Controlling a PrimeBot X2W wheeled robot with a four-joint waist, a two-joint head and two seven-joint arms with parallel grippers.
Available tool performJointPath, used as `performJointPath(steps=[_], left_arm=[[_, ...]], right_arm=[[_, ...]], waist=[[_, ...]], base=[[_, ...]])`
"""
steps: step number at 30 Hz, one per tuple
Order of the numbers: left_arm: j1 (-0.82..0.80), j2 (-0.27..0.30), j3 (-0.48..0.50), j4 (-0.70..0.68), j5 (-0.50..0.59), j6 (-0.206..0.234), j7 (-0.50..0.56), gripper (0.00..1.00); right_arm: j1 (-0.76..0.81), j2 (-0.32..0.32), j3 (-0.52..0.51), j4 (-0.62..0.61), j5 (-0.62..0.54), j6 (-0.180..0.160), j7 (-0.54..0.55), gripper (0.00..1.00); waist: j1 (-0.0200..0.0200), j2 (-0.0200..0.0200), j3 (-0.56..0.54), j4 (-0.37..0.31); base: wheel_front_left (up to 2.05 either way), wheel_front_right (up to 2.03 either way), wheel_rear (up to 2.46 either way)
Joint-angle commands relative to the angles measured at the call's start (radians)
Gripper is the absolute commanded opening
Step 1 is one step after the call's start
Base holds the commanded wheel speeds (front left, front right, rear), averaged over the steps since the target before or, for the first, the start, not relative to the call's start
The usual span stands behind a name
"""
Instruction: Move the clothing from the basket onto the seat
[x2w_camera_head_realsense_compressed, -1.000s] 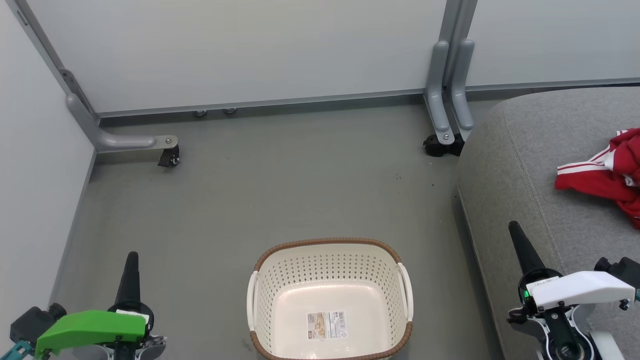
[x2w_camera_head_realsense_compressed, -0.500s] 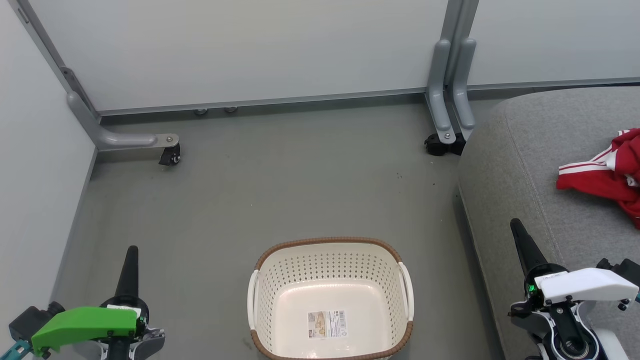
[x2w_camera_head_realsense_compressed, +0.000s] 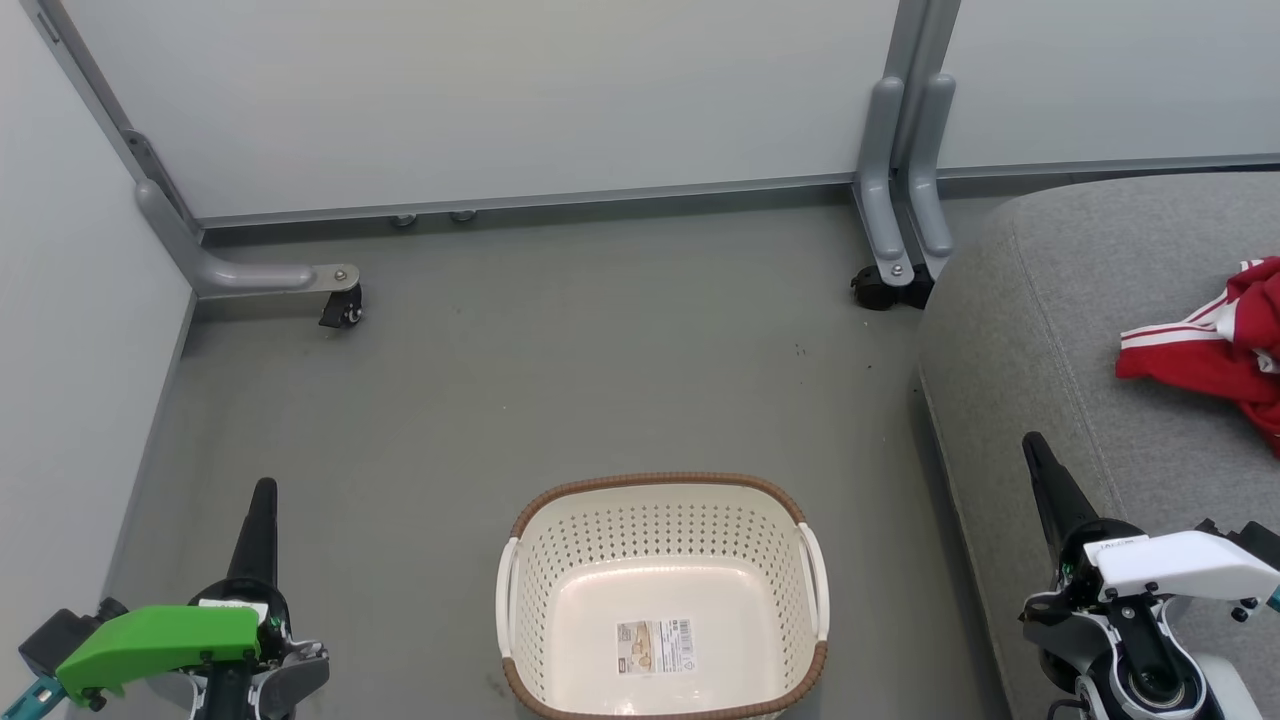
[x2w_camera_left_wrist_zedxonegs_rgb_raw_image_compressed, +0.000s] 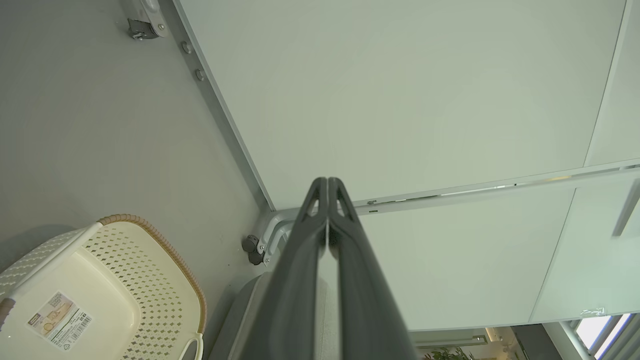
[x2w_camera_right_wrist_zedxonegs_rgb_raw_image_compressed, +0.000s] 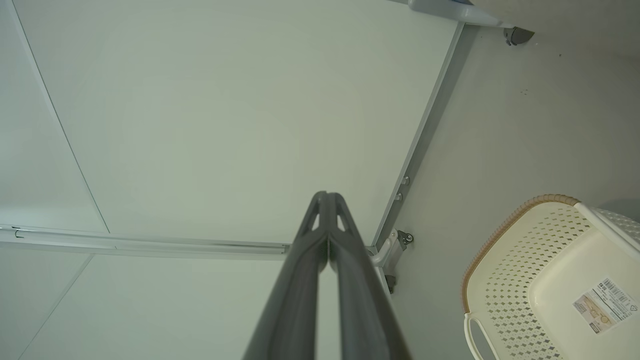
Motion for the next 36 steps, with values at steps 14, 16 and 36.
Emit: performJointPath(steps=[14, 16, 36], left_arm=[[-0.031, -0.01, 0.016, -0.005, -0.113, -0.009, 0.032, 0.0], [-0.033, -0.011, 0.018, -0.006, -0.125, -0.01, 0.034, 0.0], [-0.036, -0.015, 0.022, -0.005, -0.17, -0.01, 0.048, 0.0]], right_arm=[[-0.032, 0.0, -0.014, 0.026, 0.115, 0.0, 0.014, 0.0], [-0.034, 0.001, -0.016, 0.029, 0.128, 0.0, 0.016, 0.0], [-0.039, 0.005, -0.026, 0.041, 0.168, 0.0, 0.026, 0.0]], waist=[[0.0, 0.0, 0.003, 0.003], [0.0, 0.0, 0.004, 0.004], [0.0, 0.0, 0.005, 0.005]], base=[[0.0, 0.0, 0.0], [0.0, 0.0, 0.0], [0.0, 0.0, 0.0]])
